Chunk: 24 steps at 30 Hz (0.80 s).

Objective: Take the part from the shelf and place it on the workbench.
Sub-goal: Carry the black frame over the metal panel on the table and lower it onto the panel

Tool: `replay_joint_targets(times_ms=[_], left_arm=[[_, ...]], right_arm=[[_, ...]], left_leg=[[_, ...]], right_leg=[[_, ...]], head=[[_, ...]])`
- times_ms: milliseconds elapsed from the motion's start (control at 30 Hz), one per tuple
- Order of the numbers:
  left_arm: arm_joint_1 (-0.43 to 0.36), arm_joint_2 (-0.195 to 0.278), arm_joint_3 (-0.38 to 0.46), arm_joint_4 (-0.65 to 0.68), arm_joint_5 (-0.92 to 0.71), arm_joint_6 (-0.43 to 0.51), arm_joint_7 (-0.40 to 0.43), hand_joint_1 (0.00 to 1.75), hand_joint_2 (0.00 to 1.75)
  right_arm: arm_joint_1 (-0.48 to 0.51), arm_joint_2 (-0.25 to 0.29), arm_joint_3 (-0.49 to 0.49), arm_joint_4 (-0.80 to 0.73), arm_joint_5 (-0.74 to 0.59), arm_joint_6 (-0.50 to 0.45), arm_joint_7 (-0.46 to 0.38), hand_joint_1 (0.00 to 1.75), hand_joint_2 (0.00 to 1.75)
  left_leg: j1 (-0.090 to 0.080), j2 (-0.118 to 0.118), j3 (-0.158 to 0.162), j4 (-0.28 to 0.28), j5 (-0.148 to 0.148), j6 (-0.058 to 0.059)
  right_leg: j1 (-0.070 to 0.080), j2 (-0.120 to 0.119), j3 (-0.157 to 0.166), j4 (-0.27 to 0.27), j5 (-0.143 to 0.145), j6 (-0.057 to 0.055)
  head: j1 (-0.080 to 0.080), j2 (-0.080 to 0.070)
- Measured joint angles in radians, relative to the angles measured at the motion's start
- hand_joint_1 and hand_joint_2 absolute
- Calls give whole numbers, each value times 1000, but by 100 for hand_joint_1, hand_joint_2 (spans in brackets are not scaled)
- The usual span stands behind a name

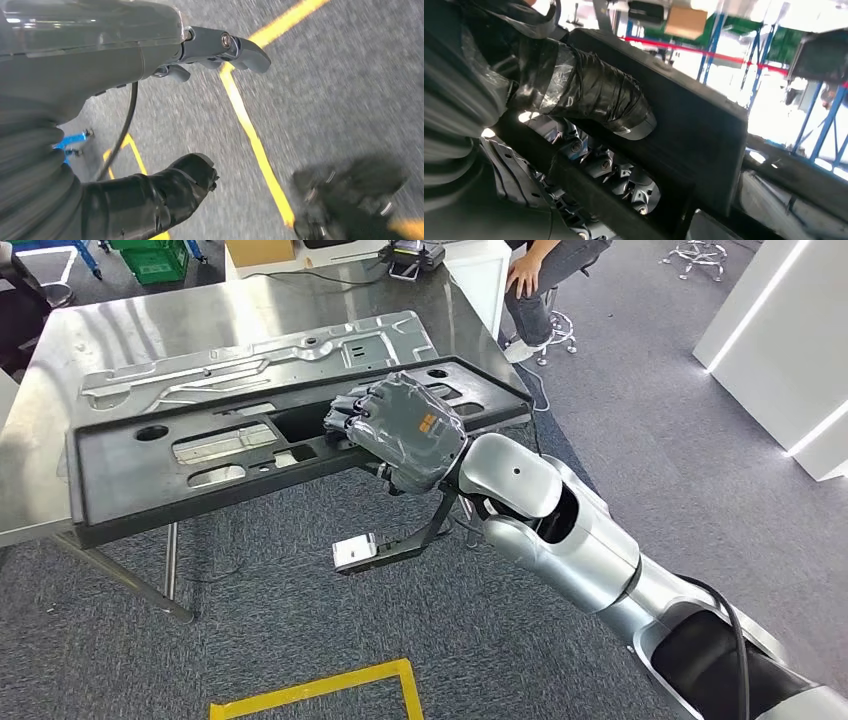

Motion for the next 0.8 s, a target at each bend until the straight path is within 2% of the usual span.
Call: replay_joint_targets(times_ms=[33, 67, 100, 133, 167, 200, 233, 267, 333, 367, 400, 467, 500, 533, 567, 600, 633, 667, 700, 733, 767, 800], left_arm=[[3, 0, 0, 0, 3, -1, -1, 0, 175], [6, -1, 0, 0, 6, -1, -2, 0, 175], [9, -1, 0, 0, 8, -2, -3, 0, 175], [13, -1, 0, 0, 10, -2, -4, 0, 175], [17, 0, 0, 0, 12, -2, -5, 0, 175], [20, 0, 0, 0, 12, -3, -6, 0, 175], [21, 0, 0, 0, 13, -3, -7, 0, 175], [19, 1, 0, 0, 14, -4, -8, 0, 175], [12, 3, 0, 0, 16, -4, -11, 0, 175], [9, 4, 0, -1, 17, -4, -12, 0, 175], [6, 4, 0, -1, 19, -4, -13, 0, 175], [5, 4, 0, -1, 22, -4, -13, 0, 175], [5, 4, 0, -1, 24, -5, -13, 0, 175], [7, 4, 1, -1, 26, -5, -13, 0, 175], [10, 4, 1, -1, 27, -5, -14, 0, 175], [14, 4, 1, -1, 29, -6, -14, 0, 175], [19, 1, 1, 0, 30, -6, -14, 0, 175], [24, -2, 1, 2, 30, -7, -15, 0, 175], [29, -4, 1, 4, 31, -9, -16, 0, 175], [33, -5, 1, 6, 32, -11, -18, 0, 175], [36, -4, 2, 7, 34, -12, -19, 0, 175], [38, 1, 2, 7, 36, -13, -19, 0, 175]], right_arm=[[-4, 0, 3, 12, 2, 5, 3, 175, 175], [-9, 0, 6, 24, 4, 8, 6, 175, 175], [-14, 0, 8, 36, 7, 9, 8, 175, 175], [-17, 0, 9, 49, 9, 10, 10, 175, 175], [-18, 0, 11, 61, 11, 10, 10, 175, 175], [-20, 0, 12, 72, 12, 12, 11, 175, 175], [-23, 0, 13, 79, 12, 13, 11, 175, 175], [-29, 1, 14, 83, 13, 13, 11, 175, 175], [-45, 5, 14, 84, 13, 13, 11, 175, 175], [-54, 7, 14, 85, 13, 13, 12, 175, 175], [-59, 8, 14, 86, 13, 13, 13, 175, 175], [-58, 8, 15, 94, 14, 13, 14, 175, 175], [-51, 8, 18, 100, 15, 14, 14, 175, 175], [-42, 8, 21, 106, 16, 15, 15, 175, 175], [-35, 8, 25, 113, 18, 17, 16, 175, 175], [-30, 7, 27, 119, 20, 18, 18, 175, 175], [-28, 7, 28, 124, 22, 20, 21, 175, 175], [-27, 7, 29, 129, 25, 22, 24, 175, 175], [-27, 9, 30, 133, 28, 25, 28, 175, 175], [-28, 12, 32, 137, 31, 26, 33, 175, 175], [-32, 17, 34, 141, 34, 27, 38, 175, 175], [-37, 24, 35, 146, 37, 27, 43, 175, 175]], left_leg=[[4, 1, -12, -30, -40, -3], [7, 2, -17, -79, -54, -3], [9, 3, -16, -148, -16, -2], [9, 4, -11, -226, 76, 2], [7, 4, -5, -279, 168, 5], [6, 4, -4, -304, 242, 8], [3, 2, -8, -299, 275, 10], [0, 1, -12, -272, 258, 14], [0, -4, -9, -250, 219, 26], [2, -6, 0, -250, 203, 32], [3, -8, 11, -254, 191, 36], [1, -13, 33, -260, 171, 42], [-1, -17, 45, -262, 161, 43], [-3, -23, 58, -262, 151, 44], [-7, -29, 71, -262, 142, 45], [-11, -34, 83, -262, 134, 46], [-12, -38, 91, -264, 128, 47], [-14, -41, 97, -265, 125, 46], [-11, -42, 99, -268, 124, 43], [-7, -44, 99, -271, 124, 39], [-6, -46, 100, -274, 125, 34], [-5, -46, 99, -278, 125, 28]], right_leg=[[-1, -4, 32, -15, -14, 2], [-2, -8, 64, -26, -30, 5], [-2, -11, 91, -33, -50, 8], [-1, -14, 116, -34, -74, 12], [0, -14, 134, -33, -99, 18], [1, -14, 147, -31, -122, 25], [1, -14, 158, -31, -141, 33], [0, -14, 170, -39, -155, 43], [-5, -12, 191, -40, -179, 55], [-5, -11, 175, -2, -198, 57], [-5, -9, 134, 68, -222, 57], [0, -7, 1, 249, -261, 58], [3, -6, -60, 309, -257, 57], [5, -6, -108, 331, -226, 54], [8, -4, -139, 314, -172, 48], [13, -2, -158, 263, -102, 37], [17, 1, -169, 212, -42, 21], [23, 3, -175, 170, 7, 7], [29, 5, -178, 144, 33, -6], [34, 6, -178, 137, 38, -15], [38, 6, -174, 124, 40, -19], [33, 4, -160, 104, 38, -22]], head=[[0, 0], [0, 0], [0, 0], [0, 0], [0, 0], [1, 0], [0, 0], [0, 0], [0, 0], [1, 0], [1, 0], [1, 0], [1, 0], [1, 0], [1, 0], [2, 0], [0, 0], [-1, 0], [-2, 0], [-3, 0], [-2, 0], [-1, 0]])
